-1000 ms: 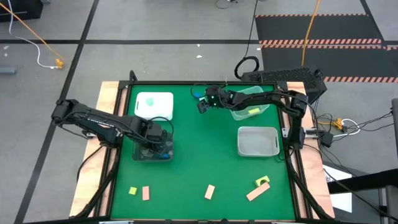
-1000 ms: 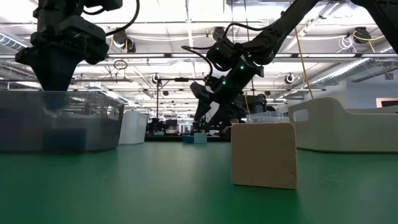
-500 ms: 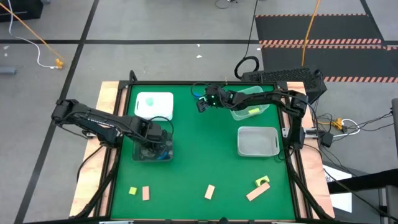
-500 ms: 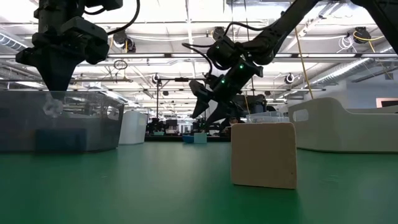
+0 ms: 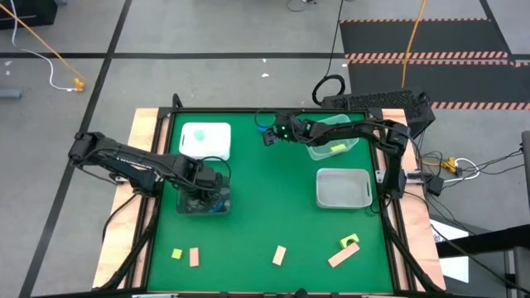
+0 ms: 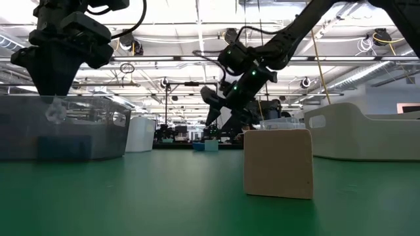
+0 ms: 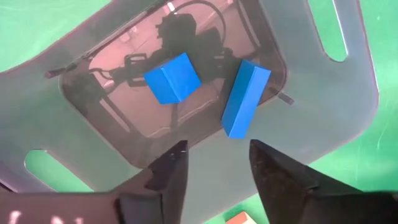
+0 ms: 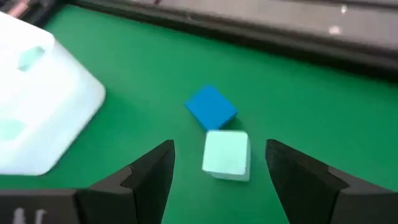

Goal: Sort & place blocks by color
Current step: Put the light blue block into the white bin

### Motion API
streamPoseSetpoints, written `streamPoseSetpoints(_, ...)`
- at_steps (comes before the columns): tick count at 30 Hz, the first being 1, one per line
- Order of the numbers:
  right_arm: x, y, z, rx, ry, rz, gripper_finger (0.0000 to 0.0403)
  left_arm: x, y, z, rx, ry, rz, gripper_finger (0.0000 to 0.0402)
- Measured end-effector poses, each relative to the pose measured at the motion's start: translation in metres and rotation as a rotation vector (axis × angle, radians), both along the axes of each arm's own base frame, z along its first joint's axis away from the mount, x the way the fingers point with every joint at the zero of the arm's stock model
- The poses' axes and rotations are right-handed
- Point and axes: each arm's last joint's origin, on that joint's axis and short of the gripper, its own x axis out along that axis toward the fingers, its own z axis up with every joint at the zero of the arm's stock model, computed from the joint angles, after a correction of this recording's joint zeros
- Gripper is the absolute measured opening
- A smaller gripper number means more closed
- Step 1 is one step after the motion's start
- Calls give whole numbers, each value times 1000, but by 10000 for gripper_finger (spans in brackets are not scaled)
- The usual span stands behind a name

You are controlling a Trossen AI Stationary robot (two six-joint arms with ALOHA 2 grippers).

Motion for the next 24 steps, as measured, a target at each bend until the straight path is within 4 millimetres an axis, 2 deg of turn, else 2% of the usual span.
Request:
streamPoseSetpoints(5,11,-7,-9,92,44,-7,243,0,0,0,0,0,3,196)
streamPoseSetpoints(11,21,-11,-15,65,70,28,242,0,0,0,0,1,6,200)
streamPoseSetpoints(16,22,-12,-29,67,116,42,237,0,0,0,0,1,6,200)
streamPoseSetpoints(20,22,-11,-35,70,140,43,201,0,0,0,0,1,4,200)
streamPoseSetpoints(24,21,-10,-36,72,156,40,134,0,0,0,2,-2,-8,200)
